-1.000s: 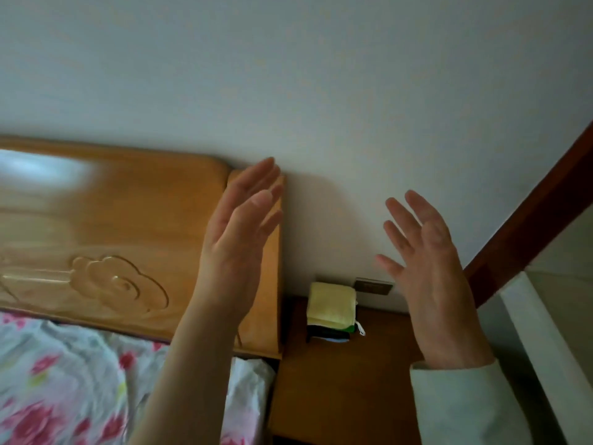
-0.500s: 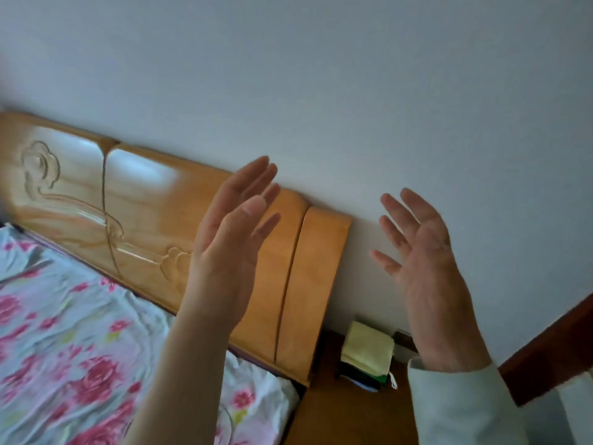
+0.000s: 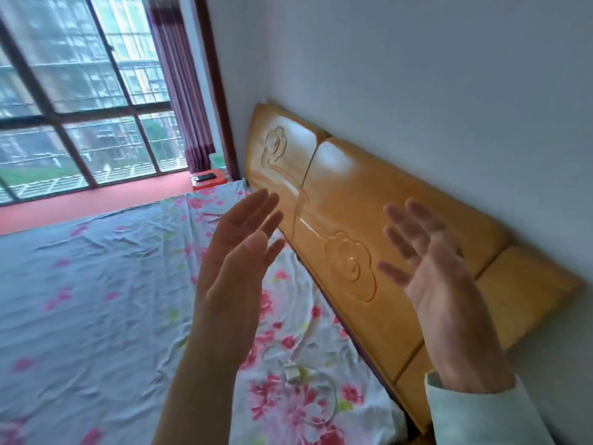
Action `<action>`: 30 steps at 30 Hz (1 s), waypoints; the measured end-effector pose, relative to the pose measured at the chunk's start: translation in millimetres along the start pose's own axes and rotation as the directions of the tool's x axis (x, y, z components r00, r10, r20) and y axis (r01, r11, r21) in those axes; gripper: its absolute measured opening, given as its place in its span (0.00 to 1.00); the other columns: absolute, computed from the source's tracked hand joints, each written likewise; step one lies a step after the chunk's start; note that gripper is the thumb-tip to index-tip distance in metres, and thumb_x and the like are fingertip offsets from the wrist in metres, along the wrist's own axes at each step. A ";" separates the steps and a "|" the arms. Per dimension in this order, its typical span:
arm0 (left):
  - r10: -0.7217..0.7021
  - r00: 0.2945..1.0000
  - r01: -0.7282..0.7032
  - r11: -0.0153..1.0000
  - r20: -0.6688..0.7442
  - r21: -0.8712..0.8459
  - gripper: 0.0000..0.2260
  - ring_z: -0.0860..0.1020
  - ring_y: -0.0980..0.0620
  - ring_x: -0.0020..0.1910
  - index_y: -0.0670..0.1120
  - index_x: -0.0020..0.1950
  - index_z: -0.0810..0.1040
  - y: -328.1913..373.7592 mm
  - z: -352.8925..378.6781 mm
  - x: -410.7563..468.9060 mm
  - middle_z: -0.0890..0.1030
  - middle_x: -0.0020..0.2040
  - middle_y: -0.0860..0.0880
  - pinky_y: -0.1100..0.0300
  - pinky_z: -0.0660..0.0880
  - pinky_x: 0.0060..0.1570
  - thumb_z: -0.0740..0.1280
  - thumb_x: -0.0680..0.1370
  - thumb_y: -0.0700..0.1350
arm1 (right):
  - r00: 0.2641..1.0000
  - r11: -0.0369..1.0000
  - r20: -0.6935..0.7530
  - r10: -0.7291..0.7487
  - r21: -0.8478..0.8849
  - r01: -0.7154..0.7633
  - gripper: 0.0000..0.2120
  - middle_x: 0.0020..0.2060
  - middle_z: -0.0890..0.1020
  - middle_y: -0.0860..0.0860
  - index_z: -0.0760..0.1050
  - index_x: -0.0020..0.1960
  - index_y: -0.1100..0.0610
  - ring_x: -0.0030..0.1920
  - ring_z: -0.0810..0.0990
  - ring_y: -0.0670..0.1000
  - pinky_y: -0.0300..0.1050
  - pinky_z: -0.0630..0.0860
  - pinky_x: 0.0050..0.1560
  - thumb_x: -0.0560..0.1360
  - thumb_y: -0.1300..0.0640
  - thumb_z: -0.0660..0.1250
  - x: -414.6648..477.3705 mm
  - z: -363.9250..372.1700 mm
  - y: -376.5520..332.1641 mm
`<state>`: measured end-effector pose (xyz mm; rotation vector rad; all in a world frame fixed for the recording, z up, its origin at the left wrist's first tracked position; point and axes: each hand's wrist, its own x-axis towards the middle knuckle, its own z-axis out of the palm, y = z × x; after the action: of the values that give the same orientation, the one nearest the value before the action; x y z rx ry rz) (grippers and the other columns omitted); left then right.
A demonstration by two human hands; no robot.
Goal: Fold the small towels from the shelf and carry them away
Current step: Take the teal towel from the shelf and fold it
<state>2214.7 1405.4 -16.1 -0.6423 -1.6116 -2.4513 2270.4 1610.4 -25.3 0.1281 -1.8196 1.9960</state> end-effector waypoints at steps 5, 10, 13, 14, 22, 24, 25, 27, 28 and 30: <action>0.084 0.969 -0.064 0.994 -0.234 0.092 0.23 0.79 0.47 0.69 0.51 0.65 0.78 53.9 -86.6 -28.6 0.80 0.69 0.47 0.42 0.70 0.70 0.67 0.70 0.51 | 0.969 0.992 0.247 0.029 0.109 -0.058 0.39 0.68 0.78 0.42 0.73 0.66 0.40 0.68 0.77 0.46 0.57 0.72 0.63 0.60 0.23 0.70 4.4 101.4 12.6; 0.186 0.907 -0.117 0.973 -0.377 0.199 0.22 0.79 0.48 0.69 0.53 0.64 0.78 114.5 -177.8 -73.3 0.81 0.68 0.49 0.44 0.72 0.68 0.67 0.70 0.52 | 0.901 0.975 0.434 0.028 0.187 -0.121 0.37 0.69 0.78 0.42 0.74 0.65 0.38 0.69 0.76 0.46 0.60 0.71 0.67 0.60 0.25 0.72 -16.2 216.9 20.3; 0.230 0.871 -0.130 0.960 -0.433 0.248 0.23 0.78 0.48 0.69 0.53 0.65 0.78 150.8 -232.3 -104.2 0.81 0.69 0.49 0.44 0.72 0.68 0.67 0.70 0.52 | 0.861 0.963 0.508 0.019 0.223 -0.152 0.39 0.69 0.78 0.43 0.73 0.66 0.41 0.70 0.76 0.47 0.63 0.70 0.69 0.60 0.26 0.73 -38.5 285.2 21.3; 0.244 0.859 -0.135 0.956 -0.449 0.262 0.23 0.78 0.48 0.69 0.53 0.65 0.78 162.7 -250.6 -114.8 0.81 0.69 0.49 0.44 0.72 0.68 0.67 0.70 0.51 | 0.846 0.961 0.532 0.013 0.229 -0.158 0.39 0.70 0.78 0.43 0.73 0.67 0.41 0.70 0.76 0.47 0.63 0.70 0.69 0.60 0.26 0.73 -47.3 307.6 21.8; 0.352 0.729 -0.145 0.917 -0.587 0.371 0.20 0.79 0.47 0.68 0.54 0.62 0.80 260.2 -384.7 -216.2 0.81 0.68 0.48 0.42 0.72 0.69 0.68 0.70 0.50 | 0.715 0.931 0.699 -0.003 0.263 -0.253 0.39 0.69 0.78 0.42 0.73 0.67 0.41 0.70 0.76 0.47 0.63 0.71 0.68 0.61 0.27 0.73 -131.8 485.8 21.6; 0.383 0.695 -0.131 0.899 -0.609 0.417 0.21 0.79 0.47 0.69 0.56 0.61 0.81 282.4 -409.6 -242.4 0.81 0.67 0.49 0.43 0.72 0.67 0.74 0.68 0.51 | 0.675 0.925 0.737 -0.015 0.266 -0.270 0.39 0.70 0.78 0.42 0.72 0.69 0.42 0.71 0.76 0.47 0.62 0.71 0.68 0.62 0.28 0.73 -153.9 522.6 21.1; 0.398 0.677 -0.123 0.890 -0.618 0.439 0.23 0.78 0.47 0.69 0.56 0.61 0.81 292.4 -420.6 -256.0 0.81 0.67 0.49 0.45 0.73 0.66 0.78 0.67 0.55 | 0.651 0.922 0.759 -0.018 0.264 -0.283 0.40 0.70 0.78 0.42 0.72 0.70 0.42 0.71 0.76 0.47 0.62 0.71 0.68 0.62 0.28 0.73 -165.1 540.3 21.0; 0.423 0.631 -0.106 0.878 -0.651 0.468 0.26 0.78 0.47 0.69 0.57 0.62 0.81 310.9 -438.2 -281.8 0.81 0.68 0.50 0.47 0.73 0.64 0.78 0.66 0.62 | 0.599 0.918 0.800 -0.033 0.262 -0.299 0.40 0.70 0.77 0.41 0.71 0.71 0.43 0.71 0.76 0.47 0.61 0.71 0.68 0.64 0.28 0.72 -186.3 573.9 20.1; 0.433 0.602 -0.093 0.872 -0.671 0.480 0.27 0.78 0.48 0.69 0.57 0.62 0.81 319.7 -445.8 -295.0 0.81 0.68 0.51 0.46 0.73 0.64 0.78 0.66 0.63 | 0.571 0.915 0.820 -0.043 0.261 -0.306 0.39 0.70 0.78 0.41 0.71 0.71 0.43 0.70 0.76 0.47 0.61 0.72 0.67 0.64 0.29 0.72 -197.2 590.7 19.5; 0.455 0.546 -0.069 0.861 -0.704 0.503 0.29 0.78 0.48 0.69 0.57 0.62 0.80 334.7 -459.2 -317.9 0.81 0.68 0.51 0.47 0.73 0.65 0.78 0.65 0.64 | 0.523 0.905 0.850 -0.058 0.266 -0.333 0.34 0.69 0.78 0.41 0.71 0.71 0.43 0.70 0.76 0.47 0.62 0.71 0.68 0.68 0.33 0.72 -216.4 621.3 18.1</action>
<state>2489.3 815.0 -22.3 0.2894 -1.3881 -1.6297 2322.9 954.5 -35.7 1.3633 -1.8795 2.6769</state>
